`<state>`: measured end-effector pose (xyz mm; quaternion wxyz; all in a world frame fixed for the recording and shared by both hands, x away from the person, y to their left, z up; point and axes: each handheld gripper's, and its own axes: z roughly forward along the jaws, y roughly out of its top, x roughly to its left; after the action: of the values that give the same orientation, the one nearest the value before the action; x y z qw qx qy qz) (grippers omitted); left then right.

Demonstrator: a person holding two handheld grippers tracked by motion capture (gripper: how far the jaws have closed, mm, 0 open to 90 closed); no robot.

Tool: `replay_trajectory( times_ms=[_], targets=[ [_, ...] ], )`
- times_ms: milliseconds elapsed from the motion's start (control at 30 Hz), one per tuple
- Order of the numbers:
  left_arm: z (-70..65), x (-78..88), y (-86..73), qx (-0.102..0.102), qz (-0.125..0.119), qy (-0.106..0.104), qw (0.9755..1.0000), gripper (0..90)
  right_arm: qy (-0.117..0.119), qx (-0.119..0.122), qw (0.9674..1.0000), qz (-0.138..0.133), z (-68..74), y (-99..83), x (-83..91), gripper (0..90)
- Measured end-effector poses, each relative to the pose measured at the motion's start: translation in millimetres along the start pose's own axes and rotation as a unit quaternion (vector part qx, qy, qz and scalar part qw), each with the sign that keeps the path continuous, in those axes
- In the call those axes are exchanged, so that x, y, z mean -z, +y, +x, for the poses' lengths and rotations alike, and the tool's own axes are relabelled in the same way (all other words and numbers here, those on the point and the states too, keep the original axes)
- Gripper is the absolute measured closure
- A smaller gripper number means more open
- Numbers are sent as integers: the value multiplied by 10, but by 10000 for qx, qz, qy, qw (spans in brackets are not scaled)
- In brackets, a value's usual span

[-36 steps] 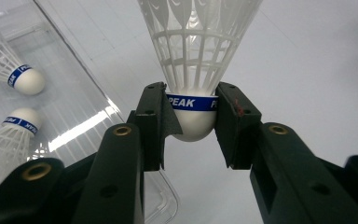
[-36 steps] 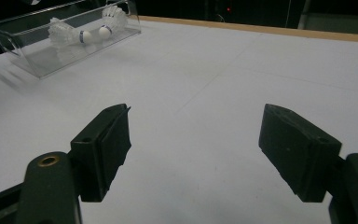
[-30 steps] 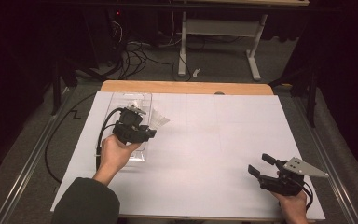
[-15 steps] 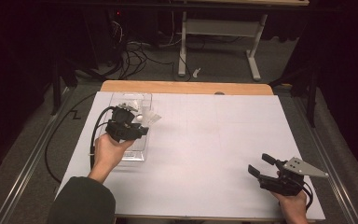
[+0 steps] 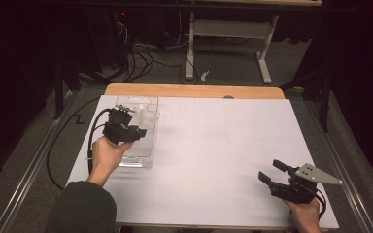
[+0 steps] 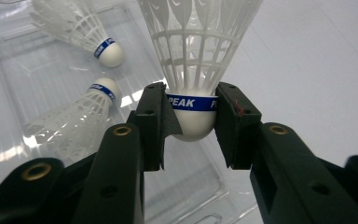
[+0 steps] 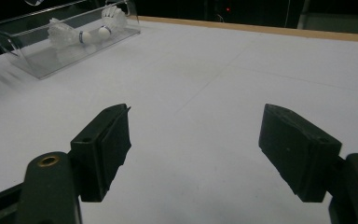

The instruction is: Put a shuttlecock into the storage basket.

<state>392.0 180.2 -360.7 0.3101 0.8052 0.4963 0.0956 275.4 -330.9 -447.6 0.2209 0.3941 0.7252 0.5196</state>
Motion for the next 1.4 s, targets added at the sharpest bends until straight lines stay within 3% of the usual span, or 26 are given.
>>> replay_trajectory(
  times_ms=[400,1400],
  targets=[
    [129,-67,21,244,94,103,9996,653,-6,-15,10000,-10,-2,0,4,252],
    [165,-253,72,412,276,264,9984,650,1,-19,10000,-28,-1,1,7,252]
  ],
)
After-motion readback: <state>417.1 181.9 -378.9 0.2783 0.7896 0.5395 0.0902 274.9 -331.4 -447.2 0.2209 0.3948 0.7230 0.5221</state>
